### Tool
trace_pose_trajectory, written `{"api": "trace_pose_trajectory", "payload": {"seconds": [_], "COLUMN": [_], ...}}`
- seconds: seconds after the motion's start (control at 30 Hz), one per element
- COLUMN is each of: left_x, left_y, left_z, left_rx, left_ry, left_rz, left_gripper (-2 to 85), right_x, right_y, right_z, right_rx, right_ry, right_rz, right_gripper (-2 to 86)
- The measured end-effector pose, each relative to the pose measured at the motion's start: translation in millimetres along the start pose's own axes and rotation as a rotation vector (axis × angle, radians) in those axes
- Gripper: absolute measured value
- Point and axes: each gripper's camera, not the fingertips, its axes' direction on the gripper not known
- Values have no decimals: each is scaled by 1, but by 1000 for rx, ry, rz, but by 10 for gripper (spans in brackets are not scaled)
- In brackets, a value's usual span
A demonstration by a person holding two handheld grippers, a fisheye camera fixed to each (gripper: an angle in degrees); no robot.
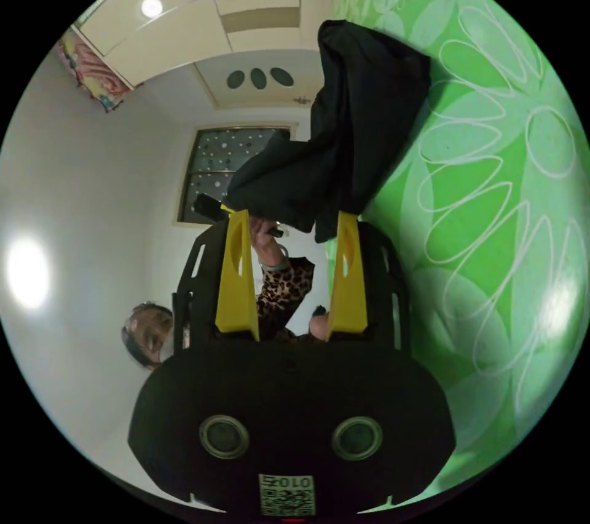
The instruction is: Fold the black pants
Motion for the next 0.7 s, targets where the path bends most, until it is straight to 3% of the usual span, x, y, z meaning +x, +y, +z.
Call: {"api": "trace_pose_trajectory", "payload": {"seconds": [0.27,0.47,0.57,0.7], "left_x": [45,90,119,144], "left_y": [-59,-54,-29,5], "left_z": [-26,-10,12,45], "left_rx": [-66,-147,-210,-296], "left_ry": [-123,-153,-180,-275], "left_rz": [199,345,404,411], "left_gripper": [0,-1,-1,-1], "right_x": [4,5,4,4], "right_y": [11,15,12,18], "right_z": [-27,-42,-39,-41], "right_rx": [147,234,163,118], "right_ry": [-192,-244,-206,-14], "right_rz": [-59,-20,8,50], "right_gripper": [208,205,166,70]}}
